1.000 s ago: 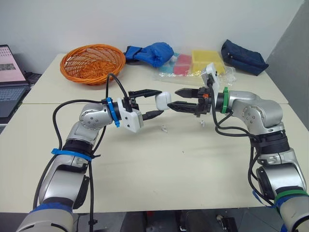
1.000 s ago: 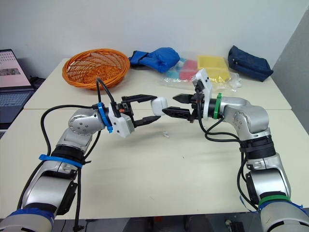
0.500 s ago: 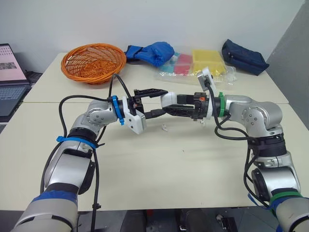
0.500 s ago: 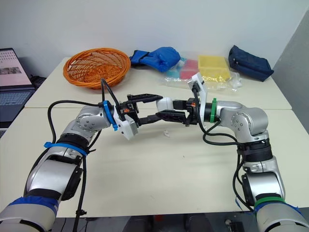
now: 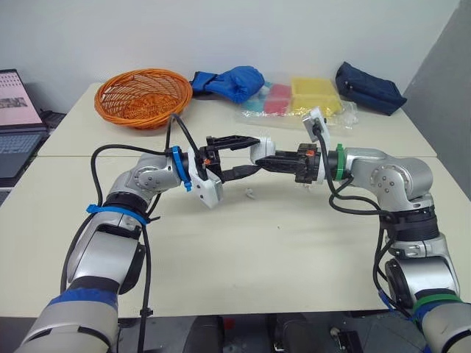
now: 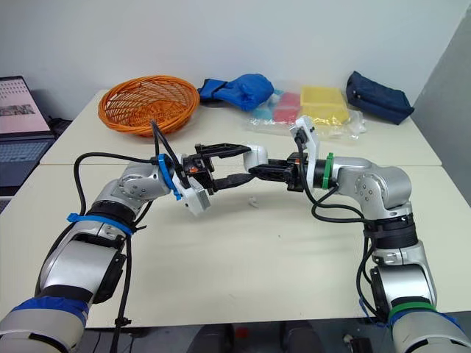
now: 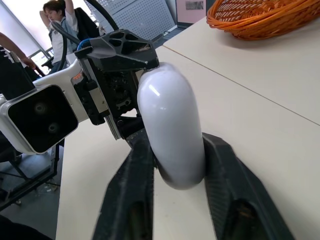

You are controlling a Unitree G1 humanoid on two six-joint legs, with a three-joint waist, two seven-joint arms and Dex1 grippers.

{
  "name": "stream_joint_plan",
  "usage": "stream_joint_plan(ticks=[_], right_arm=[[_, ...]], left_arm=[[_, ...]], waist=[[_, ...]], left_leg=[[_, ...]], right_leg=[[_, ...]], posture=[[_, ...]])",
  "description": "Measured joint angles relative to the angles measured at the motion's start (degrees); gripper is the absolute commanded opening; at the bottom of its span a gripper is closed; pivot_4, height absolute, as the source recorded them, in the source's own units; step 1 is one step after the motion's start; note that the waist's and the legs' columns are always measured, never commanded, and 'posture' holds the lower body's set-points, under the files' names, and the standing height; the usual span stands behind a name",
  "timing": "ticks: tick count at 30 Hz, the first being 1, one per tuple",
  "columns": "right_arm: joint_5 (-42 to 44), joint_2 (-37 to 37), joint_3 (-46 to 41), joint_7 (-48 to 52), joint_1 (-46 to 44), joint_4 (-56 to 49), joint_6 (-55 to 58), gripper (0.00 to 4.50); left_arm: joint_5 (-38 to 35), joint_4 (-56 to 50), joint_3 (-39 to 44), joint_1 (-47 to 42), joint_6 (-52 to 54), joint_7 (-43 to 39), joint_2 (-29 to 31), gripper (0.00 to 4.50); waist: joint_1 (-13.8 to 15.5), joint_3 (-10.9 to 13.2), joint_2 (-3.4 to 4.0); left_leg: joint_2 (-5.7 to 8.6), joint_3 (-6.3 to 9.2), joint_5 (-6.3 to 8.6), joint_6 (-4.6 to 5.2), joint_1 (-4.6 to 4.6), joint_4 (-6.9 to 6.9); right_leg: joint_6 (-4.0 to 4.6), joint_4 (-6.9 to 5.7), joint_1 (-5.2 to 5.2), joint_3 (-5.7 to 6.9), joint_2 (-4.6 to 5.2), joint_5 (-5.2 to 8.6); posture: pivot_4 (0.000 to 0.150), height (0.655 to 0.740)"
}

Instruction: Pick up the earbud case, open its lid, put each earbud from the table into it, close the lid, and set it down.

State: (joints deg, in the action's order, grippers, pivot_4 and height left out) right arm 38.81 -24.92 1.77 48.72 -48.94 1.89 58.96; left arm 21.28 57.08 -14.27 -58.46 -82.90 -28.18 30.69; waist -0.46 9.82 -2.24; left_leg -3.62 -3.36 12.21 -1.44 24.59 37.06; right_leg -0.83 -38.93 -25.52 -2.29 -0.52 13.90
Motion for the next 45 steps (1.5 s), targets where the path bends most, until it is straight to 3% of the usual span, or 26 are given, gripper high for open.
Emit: stream_joint_plan(ticks=[9, 12, 16, 17, 21, 27, 31, 32, 35, 38, 45], right_arm=[[0.1, 0.4, 0.0, 0.0, -0.1, 0.7, -0.1, 0.79], [-0.9, 0.4, 0.0, -0.4, -0.1, 0.7, -1.1, 0.79], [-4.2, -0.3, 0.7, -1.7, 0.0, 0.9, -4.3, 0.79], [-5.1, -0.6, 1.0, -1.9, 0.1, 1.1, -5.2, 0.79], [-17.8, -6.6, 8.0, -2.5, 2.4, 2.3, -17.9, 0.79], [-29.9, -7.6, 18.1, -1.2, 3.8, 0.1, -30.0, 0.79], [-33.7, -5.6, 21.1, -1.4, 3.9, -2.3, -31.0, 0.79], [-33.7, -5.1, 21.3, -1.4, 3.9, -2.6, -30.9, 0.79], [-34.3, -4.2, 21.4, -1.3, 3.9, -3.2, -30.2, 0.79], [-35.0, -3.9, 21.4, -1.3, 3.9, -3.2, -29.5, 0.79], [-35.4, -3.9, 21.4, -1.2, 3.9, -3.6, -28.3, 0.79]], left_arm=[[0.9, 0.0, -0.8, -0.3, 0.2, 1.5, 0.0, 2.79], [-2.6, 0.0, -3.0, -1.1, 1.1, -0.6, 0.6, 3.34], [-13.9, -2.2, -7.7, -1.4, 4.8, -9.8, 3.6, 4.46], [-15.2, -2.8, -8.1, -1.5, 5.7, -11.3, 3.9, 4.46], [-27.8, -7.0, -8.9, -3.6, 22.9, -30.4, 6.0, 4.46], [-30.5, -13.6, -7.1, -11.8, 61.7, -42.2, 3.5, 4.46], [-31.1, -25.6, -8.2, -9.1, 76.8, -52.5, 4.0, 4.46], [-30.8, -26.7, -8.4, -8.5, 78.2, -53.1, 4.0, 4.46], [-28.8, -28.3, -8.4, -6.9, 79.4, -53.8, 4.1, 3.88], [-26.5, -29.3, -8.4, -6.1, 80.4, -54.4, 4.4, 2.92], [-22.4, -28.1, -8.3, -5.9, 79.9, -53.4, 3.7, 2.92]], waist=[[0.0, 0.0, 0.0], [0.0, 0.0, 0.0], [-0.2, 0.0, 0.0], [-0.2, 0.0, 0.0], [-0.3, 0.0, 0.0], [-1.4, 0.0, -0.01], [-2.5, 0.0, 0.01], [-2.5, 0.0, 0.02], [-2.5, 0.0, 0.02], [-2.3, 0.0, 0.02], [-1.9, 0.0, 0.02]], left_leg=[[0.01, 0.0, 0.0, 0.0, 0.0, 0.01], [0.0, 0.0, 0.0, 0.0, 0.0, 0.01], [-0.01, 0.01, 0.0, 0.0, 0.01, 0.0], [0.0, 0.01, 0.0, 0.0, 0.01, 0.01], [0.05, 0.02, 0.0, 0.0, 0.05, 0.07], [0.01, 0.1, 0.0, 0.0, 0.09, 0.1], [-0.12, 0.16, 0.0, 0.0, -0.01, 0.02], [-0.15, 0.2, 0.0, 0.0, -0.02, 0.02], [-0.18, 0.27, 0.0, 0.01, -0.05, 0.01], [-0.15, 0.19, 0.0, 0.01, -0.05, 0.06], [-0.13, 0.16, 0.0, 0.01, -0.05, 0.06]], right_leg=[[0.0, 0.0, 0.0, 0.0, 0.0, 0.0], [0.0, -0.01, 0.0, 0.0, 0.0, 0.0], [0.0, -0.01, 0.0, 0.01, -0.01, 0.0], [0.0, -0.01, -0.01, 0.0, -0.02, 0.0], [-0.04, 0.01, 0.0, 0.01, -0.01, 0.04], [-0.27, 0.01, -0.04, -0.05, -0.16, 0.18], [-0.06, -0.08, -0.08, -0.07, -0.3, 0.22], [0.03, -0.11, -0.08, -0.05, -0.33, 0.19], [0.08, -0.14, -0.07, -0.01, -0.37, 0.17], [0.07, -0.14, -0.06, -0.05, -0.32, 0.17], [0.08, -0.12, -0.04, -0.05, -0.29, 0.16]], posture=[[0.15, 0.74], [0.15, 0.74], [0.15, 0.74], [0.15, 0.74], [0.15, 0.74], [0.15, 0.74], [0.15, 0.74], [0.15, 0.74], [0.15, 0.74], [0.15, 0.74], [0.15, 0.74]])
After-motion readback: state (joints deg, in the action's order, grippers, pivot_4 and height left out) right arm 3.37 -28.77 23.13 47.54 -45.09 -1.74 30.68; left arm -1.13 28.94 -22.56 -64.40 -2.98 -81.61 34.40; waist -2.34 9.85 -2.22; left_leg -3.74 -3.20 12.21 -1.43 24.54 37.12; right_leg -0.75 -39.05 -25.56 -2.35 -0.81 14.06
